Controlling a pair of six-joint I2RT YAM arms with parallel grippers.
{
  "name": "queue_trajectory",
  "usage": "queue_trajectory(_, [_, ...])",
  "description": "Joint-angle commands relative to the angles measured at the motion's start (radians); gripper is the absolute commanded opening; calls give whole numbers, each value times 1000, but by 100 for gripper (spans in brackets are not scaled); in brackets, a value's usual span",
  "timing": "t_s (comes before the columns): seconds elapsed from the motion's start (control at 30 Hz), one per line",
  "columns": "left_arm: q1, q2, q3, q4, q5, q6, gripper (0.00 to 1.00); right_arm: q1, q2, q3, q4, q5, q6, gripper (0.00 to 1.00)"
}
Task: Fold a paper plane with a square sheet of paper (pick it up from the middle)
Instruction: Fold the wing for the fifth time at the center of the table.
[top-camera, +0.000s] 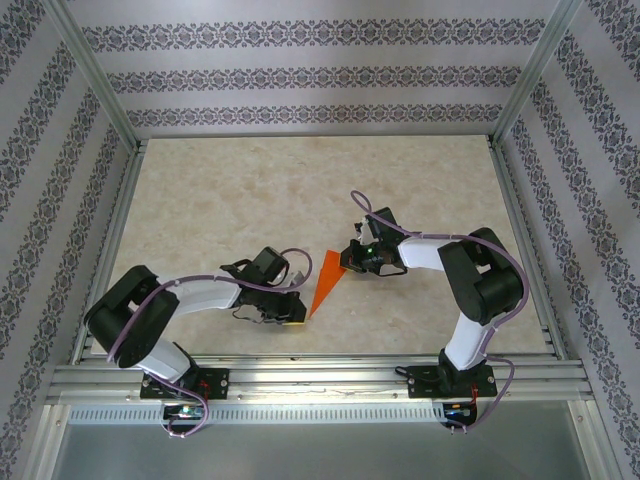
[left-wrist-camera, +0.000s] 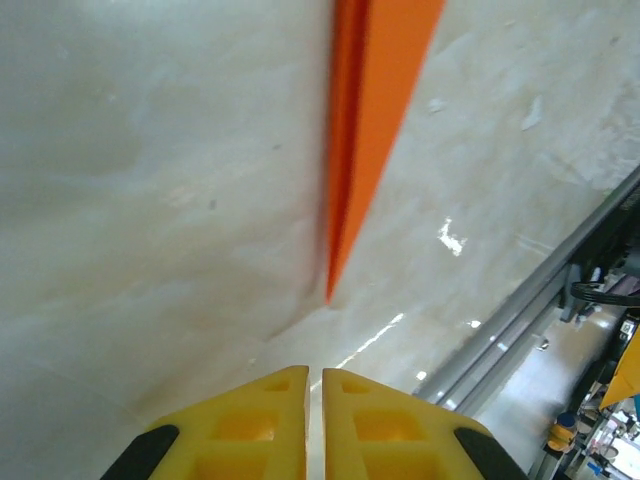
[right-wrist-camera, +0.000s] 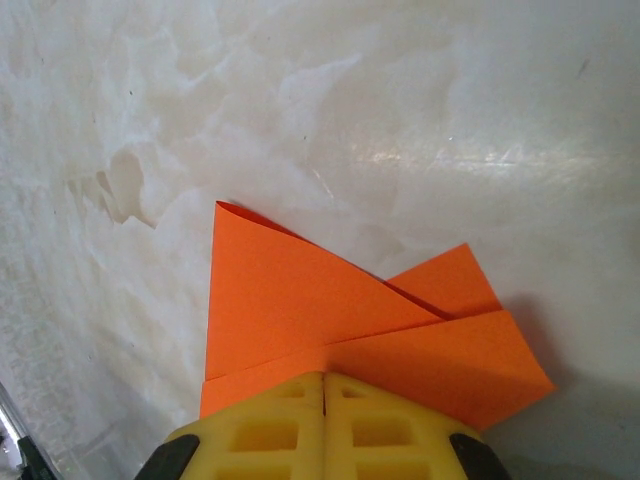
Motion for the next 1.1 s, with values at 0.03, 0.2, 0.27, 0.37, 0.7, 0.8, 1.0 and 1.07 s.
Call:
queue_trajectory(0.03, [10, -5, 72, 105, 7, -25, 11, 12, 40, -1, -81, 77, 10, 3])
queue_trajectory(0.2, [26, 137, 204, 137, -17, -28, 11, 20, 52, 7, -80, 67, 13, 3])
queue_trajectory(0.27, [28, 190, 233, 164, -18, -36, 11, 21, 54, 9, -78, 62, 16, 3])
queue_trajectory(0.37, [31, 265, 276, 166, -7, -32, 9, 22, 54, 10, -76, 63, 17, 3])
queue_trajectory(0.7, [34, 315, 212, 97, -82, 13, 0, 22, 29, 37, -86, 29, 25, 6])
queue_trajectory(0.8, [34, 317, 192, 81, -121, 9, 0, 22, -12, 40, -68, -2, 32, 10])
queue_trajectory(1.0, [34, 318, 178, 98, -122, 5, 0, 70, -85, 34, -50, -41, 16, 12])
queue_trajectory(1.07, [34, 319, 179, 102, -120, 4, 0, 114, -83, 1, -7, -24, 47, 11])
